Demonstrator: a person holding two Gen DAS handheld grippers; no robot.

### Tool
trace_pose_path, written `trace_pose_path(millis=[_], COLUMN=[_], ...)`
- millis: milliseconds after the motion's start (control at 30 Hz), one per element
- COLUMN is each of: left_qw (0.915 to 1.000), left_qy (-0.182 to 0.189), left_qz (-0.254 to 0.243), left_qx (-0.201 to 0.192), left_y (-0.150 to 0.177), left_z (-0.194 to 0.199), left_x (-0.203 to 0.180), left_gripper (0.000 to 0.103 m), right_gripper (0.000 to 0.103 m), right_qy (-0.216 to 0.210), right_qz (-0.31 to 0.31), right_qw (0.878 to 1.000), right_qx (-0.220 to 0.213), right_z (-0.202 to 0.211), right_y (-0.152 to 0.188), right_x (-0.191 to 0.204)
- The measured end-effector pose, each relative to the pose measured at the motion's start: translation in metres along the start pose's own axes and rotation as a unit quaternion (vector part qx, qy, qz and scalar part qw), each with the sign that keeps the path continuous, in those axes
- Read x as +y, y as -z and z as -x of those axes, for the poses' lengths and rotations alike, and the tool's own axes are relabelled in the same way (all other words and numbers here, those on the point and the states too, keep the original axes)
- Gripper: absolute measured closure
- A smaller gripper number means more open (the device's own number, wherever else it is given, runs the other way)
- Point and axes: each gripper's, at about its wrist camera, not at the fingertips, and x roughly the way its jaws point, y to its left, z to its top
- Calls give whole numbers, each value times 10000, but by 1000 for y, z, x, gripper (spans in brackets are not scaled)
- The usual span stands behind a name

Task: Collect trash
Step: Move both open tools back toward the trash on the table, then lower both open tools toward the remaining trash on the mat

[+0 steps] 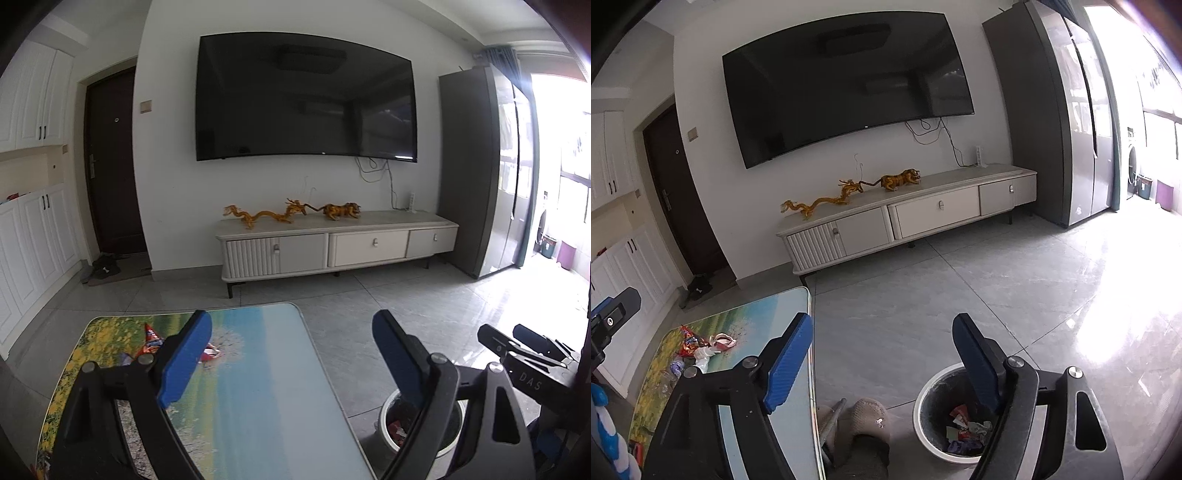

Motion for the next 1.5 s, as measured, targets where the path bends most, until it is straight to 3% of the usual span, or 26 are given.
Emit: trace_pose_path(millis=[600, 1500], left_qw=[9977, 9900], left_qy=[-510, -842], left_qz=[434, 1125], left_qx=[-124, -148], left_y=[11, 41], left_z=[29, 40], left_x=[87, 214], left_gripper=[14, 14], right_gripper=[16, 15], right_qy=[-335, -1122], right_qz=[659, 1602], right_qw=[9973, 9800], right_qx=[-1, 376], right_z=[7, -18], right_y=[4, 14], right_x=[73, 214])
